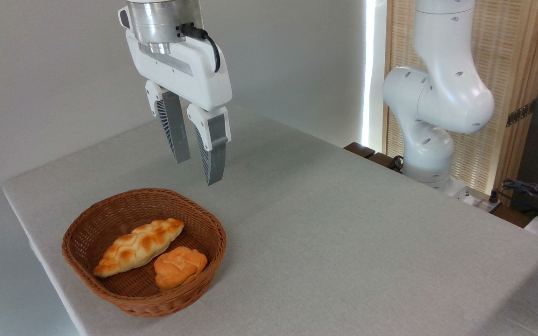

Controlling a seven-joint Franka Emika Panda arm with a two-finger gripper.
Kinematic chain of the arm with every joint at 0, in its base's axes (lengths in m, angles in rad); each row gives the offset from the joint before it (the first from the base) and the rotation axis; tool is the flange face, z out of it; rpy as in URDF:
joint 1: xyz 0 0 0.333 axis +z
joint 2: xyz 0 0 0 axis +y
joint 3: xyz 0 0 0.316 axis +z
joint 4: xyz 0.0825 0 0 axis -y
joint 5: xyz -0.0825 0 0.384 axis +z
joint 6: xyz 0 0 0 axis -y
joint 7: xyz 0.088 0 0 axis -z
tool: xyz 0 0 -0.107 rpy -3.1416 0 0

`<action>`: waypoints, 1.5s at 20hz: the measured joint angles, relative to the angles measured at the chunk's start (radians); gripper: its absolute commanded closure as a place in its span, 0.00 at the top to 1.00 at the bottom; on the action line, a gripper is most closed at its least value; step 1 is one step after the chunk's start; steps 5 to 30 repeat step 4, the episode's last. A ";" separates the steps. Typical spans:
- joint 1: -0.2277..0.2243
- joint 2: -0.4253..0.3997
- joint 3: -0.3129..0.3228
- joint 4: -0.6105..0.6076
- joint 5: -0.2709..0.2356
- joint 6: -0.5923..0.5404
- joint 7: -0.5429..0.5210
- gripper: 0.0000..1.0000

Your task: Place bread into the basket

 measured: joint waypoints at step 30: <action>0.000 0.000 0.000 0.000 0.000 0.000 -0.003 1.00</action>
